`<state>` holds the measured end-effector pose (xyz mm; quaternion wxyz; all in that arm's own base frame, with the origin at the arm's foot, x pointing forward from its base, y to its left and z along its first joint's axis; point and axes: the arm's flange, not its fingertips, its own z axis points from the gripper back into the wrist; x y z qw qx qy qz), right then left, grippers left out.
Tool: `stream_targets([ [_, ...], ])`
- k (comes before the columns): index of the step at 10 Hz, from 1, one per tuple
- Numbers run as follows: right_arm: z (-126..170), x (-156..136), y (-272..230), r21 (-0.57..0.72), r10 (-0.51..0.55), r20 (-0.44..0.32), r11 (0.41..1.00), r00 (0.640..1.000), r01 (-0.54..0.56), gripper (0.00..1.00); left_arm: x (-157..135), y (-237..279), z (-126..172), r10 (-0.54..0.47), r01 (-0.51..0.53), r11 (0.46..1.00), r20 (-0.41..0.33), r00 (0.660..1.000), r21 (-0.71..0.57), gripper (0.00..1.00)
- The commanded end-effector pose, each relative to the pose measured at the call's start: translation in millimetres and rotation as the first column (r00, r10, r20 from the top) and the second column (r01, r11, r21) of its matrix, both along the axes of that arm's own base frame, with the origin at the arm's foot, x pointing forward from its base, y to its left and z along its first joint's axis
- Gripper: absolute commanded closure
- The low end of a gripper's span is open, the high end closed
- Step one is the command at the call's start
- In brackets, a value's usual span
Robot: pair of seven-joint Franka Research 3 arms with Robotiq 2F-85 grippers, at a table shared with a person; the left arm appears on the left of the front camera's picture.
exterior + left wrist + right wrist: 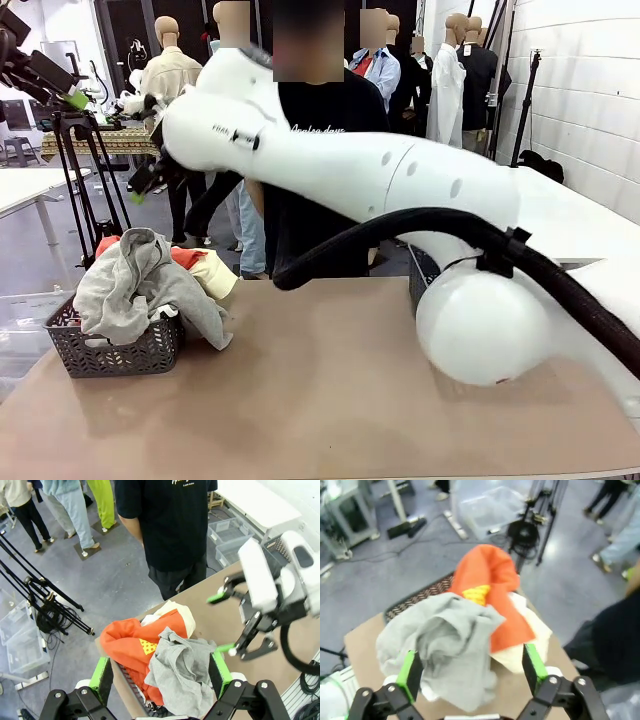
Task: Sort the tops and bottoms.
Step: Sort the clothes according to human instructions.
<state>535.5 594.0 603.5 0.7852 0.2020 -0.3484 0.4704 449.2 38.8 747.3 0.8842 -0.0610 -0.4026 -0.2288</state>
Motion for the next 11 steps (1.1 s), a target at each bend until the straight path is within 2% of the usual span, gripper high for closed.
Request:
stream_targets([
  [1, -29.3, -104.8, -110.3, -0.09, -0.139, -0.04, 0.987, 0.99, 0.135, 0.0, -1.0, 0.6, 0.7, 0.002, -0.002, 1.0, 0.002, 1.0, 0.002, 0.0],
  [2, -20.6, -118.9, -132.7, -0.111, -0.19, -0.056, 0.977, 0.98, 0.183, 0.0, -1.0, 0.6, 0.7, 0.002, -0.002, 1.0, 0.002, 1.0, 0.002, 0.0],
  [5, -2.6, -155.6, -174.0, -0.122, -0.32, -0.039, 0.942, 0.947, 0.313, 0.0, -1.0, 0.6, 0.7, 0.002, -0.002, 1.0, 0.002, 1.0, 0.002, 0.0],
  [7, 2.1, -182.6, -204.0, -0.135, -0.401, -0.077, 0.911, 0.913, 0.389, 0.0, -1.0, 0.6, 0.7, 0.002, -0.002, 1.0, 0.002, 1.0, 0.002, 0.0],
  [9, -8.4, -201.4, -250.2, -0.096, -0.447, -0.123, 0.894, 0.886, 0.437, 0.0, -1.0, 0.6, 0.7, 0.002, -0.002, 1.0, 0.002, 1.0, 0.002, 0.0],
  [11, -34.4, -225.4, -297.9, -0.032, -0.509, -0.164, 0.859, 0.845, 0.511, 0.0, -1.0, 0.6, 0.7, 0.002, -0.002, 1.0, 0.002, 1.0, 0.002, 0.0],
])
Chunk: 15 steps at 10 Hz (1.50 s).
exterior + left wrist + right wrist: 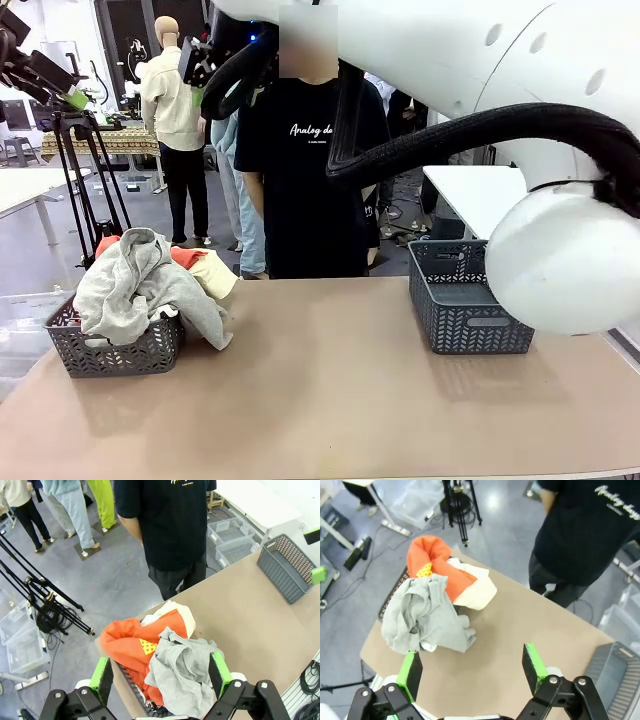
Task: Sort the tops and bottoms.
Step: Sort the clothes according to human instructions.
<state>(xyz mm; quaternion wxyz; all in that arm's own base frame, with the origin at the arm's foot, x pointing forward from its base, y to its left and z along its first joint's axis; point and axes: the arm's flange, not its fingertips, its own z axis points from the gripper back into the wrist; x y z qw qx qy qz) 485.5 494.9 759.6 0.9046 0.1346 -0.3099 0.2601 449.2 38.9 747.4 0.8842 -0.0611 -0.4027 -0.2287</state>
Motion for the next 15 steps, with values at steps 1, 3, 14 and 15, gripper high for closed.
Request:
stream_targets([
  [1, -199.2, -189.5, -212.3, 0.076, -0.098, 0.009, 0.992, 0.995, 0.097, 0.0, -0.9, 0.5, 0.6, 0.002, -0.002, 1.0, 0.002, 1.0, 0.002, 0.0],
  [3, -207.4, -210.9, -227.5, 0.095, -0.145, 0.007, 0.985, 0.989, 0.143, 0.0, -0.9, 0.5, 0.6, 0.002, -0.002, 1.0, 0.002, 1.0, 0.002, 0.0],
  [14, -201.3, -282.0, -240.5, 0.086, -0.341, 0.051, 0.938, 0.939, 0.336, 0.0, -0.9, 0.5, 0.6, 0.002, -0.002, 1.0, 0.002, 1.0, 0.002, 0.0],
  [15, 80.9, -57.6, -42.2, 0.085, -0.276, 0.015, 0.958, 0.961, 0.274, 0.0, -0.9, 0.5, 0.6, 0.002, -0.002, 1.0, 0.002, 1.0, 0.002, 0.0],
])
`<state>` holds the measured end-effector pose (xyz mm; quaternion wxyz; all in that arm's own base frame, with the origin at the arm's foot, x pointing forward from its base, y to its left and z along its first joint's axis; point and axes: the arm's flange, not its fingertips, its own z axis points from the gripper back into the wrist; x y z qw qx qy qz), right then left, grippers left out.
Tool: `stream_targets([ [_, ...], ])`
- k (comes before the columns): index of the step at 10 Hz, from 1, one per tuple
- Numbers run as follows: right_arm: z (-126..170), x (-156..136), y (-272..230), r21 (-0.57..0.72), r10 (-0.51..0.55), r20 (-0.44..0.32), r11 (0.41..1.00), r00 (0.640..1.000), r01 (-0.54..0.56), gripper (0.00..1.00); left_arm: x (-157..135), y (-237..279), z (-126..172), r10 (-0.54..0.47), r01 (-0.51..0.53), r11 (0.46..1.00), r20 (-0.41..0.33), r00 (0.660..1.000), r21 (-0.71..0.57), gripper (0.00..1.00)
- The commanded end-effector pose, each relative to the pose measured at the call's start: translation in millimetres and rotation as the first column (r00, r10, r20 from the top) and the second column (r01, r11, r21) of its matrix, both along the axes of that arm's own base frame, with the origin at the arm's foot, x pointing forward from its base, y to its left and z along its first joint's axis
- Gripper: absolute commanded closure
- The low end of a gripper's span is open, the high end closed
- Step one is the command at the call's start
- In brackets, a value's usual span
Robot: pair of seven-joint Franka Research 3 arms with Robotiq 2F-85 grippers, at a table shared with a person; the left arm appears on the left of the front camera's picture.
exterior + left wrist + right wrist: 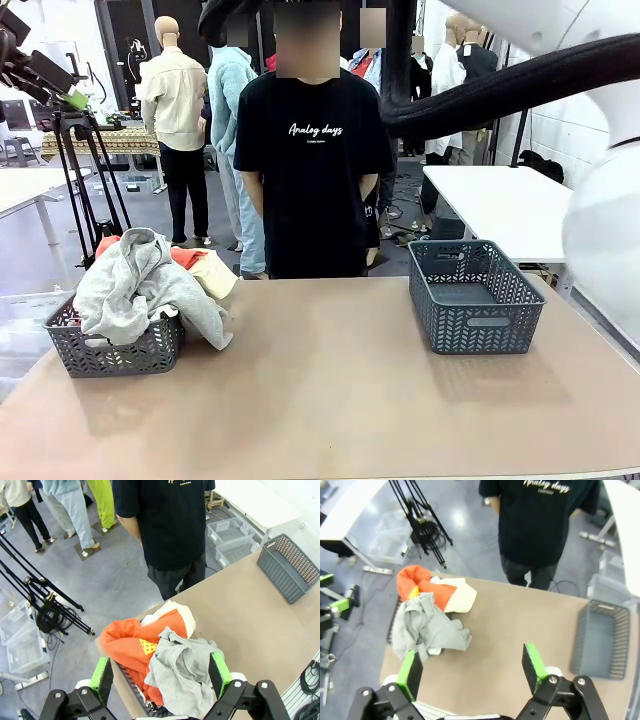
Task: Sort the tops and bottoms.
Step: Sort the clothes according to human instructions.
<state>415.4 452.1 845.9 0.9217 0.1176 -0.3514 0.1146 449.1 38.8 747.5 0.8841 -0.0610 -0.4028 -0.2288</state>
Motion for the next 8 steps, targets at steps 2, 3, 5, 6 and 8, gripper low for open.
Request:
stream_targets([
  [2, -5.5, 12.5, 0.7, 0.006, 0.017, -0.006, 1.0, 1.0, -0.017, 0.0, -0.9, 0.5, 0.5, 0.002, -0.002, 1.0, 0.001, 1.0, 0.002, 0.0],
  [3, -5.5, 12.5, 0.7, 0.006, 0.017, -0.006, 1.0, 1.0, -0.017, 0.0, -0.9, 0.5, 0.5, 0.002, -0.002, 1.0, 0.001, 1.0, 0.002, 0.0],
  [5, -5.5, 12.5, 0.7, 0.006, 0.017, -0.006, 1.0, 1.0, -0.017, 0.0, -0.9, 0.5, 0.5, 0.002, -0.002, 1.0, 0.001, 1.0, 0.002, 0.0],
  [6, -5.5, 12.5, 0.7, 0.006, 0.017, -0.006, 1.0, 1.0, -0.017, 0.0, -0.9, 0.5, 0.5, 0.002, -0.002, 1.0, 0.001, 1.0, 0.002, 0.0],
  [8, -5.5, 12.5, 0.7, 0.006, 0.017, -0.006, 1.0, 1.0, -0.017, 0.0, -0.9, 0.5, 0.5, 0.002, -0.002, 1.0, 0.001, 1.0, 0.002, 0.0],
])
